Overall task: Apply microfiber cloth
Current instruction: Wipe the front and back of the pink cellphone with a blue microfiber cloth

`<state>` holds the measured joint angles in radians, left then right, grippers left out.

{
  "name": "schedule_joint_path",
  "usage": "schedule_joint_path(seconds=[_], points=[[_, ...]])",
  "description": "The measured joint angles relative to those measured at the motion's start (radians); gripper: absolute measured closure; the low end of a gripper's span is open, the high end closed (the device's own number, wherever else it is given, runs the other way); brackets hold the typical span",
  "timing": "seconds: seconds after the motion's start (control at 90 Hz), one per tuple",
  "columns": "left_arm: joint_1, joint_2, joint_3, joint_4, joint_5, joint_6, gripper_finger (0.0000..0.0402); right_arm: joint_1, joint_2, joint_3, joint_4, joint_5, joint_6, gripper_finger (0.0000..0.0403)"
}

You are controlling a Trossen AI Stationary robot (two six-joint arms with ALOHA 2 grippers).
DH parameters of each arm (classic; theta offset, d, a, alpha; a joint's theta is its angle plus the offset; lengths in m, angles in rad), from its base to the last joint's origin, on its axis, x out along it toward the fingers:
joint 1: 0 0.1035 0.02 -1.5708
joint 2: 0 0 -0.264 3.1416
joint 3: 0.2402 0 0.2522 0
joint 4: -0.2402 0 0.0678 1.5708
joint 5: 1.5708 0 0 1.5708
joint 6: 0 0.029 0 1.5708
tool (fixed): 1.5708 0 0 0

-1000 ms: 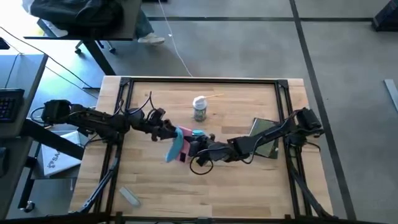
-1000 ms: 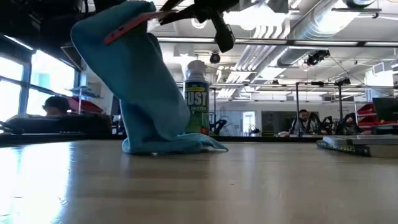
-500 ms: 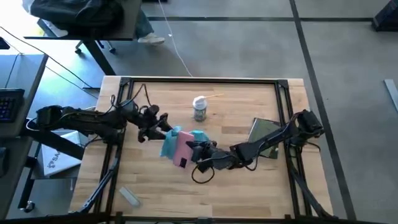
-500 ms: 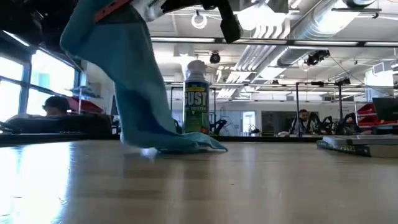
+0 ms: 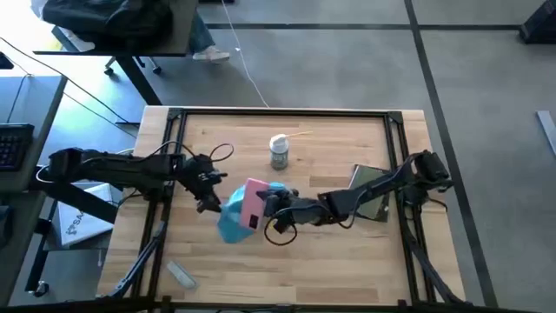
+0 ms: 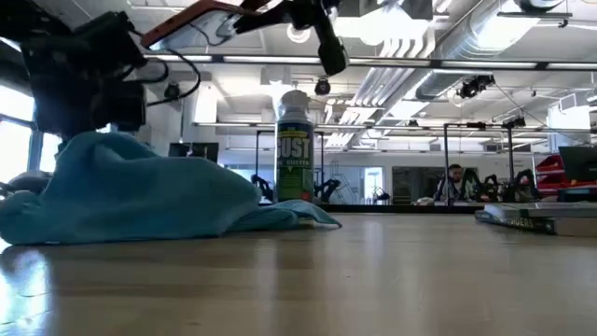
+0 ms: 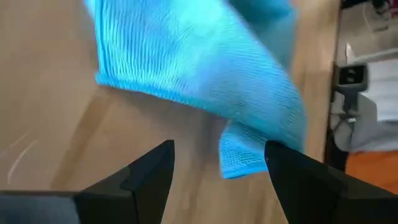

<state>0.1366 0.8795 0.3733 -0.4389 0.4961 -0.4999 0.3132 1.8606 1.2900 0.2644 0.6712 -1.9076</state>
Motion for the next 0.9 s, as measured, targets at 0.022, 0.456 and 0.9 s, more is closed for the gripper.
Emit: schedule_joint_path(seconds=[0.022, 0.456, 0.9], points=[[-0.003, -0.005, 0.026, -0.056, -0.013, 0.014, 0.0172, -0.003, 0.0, 0.0, -0.001, -0.006, 0.0, 0.0402], [-0.106, -0.083, 0.274, 0.168, -0.241, 0.169, 0.0172, -0.039, 0.003, -0.001, 0.065, -0.058, -0.089, 0.0402], [-0.103, -0.024, 0.259, 0.399, -0.151, -0.158, 0.0172, -0.003, 0.006, 0.104, 0.055, 0.014, -0.271, 0.0402]])
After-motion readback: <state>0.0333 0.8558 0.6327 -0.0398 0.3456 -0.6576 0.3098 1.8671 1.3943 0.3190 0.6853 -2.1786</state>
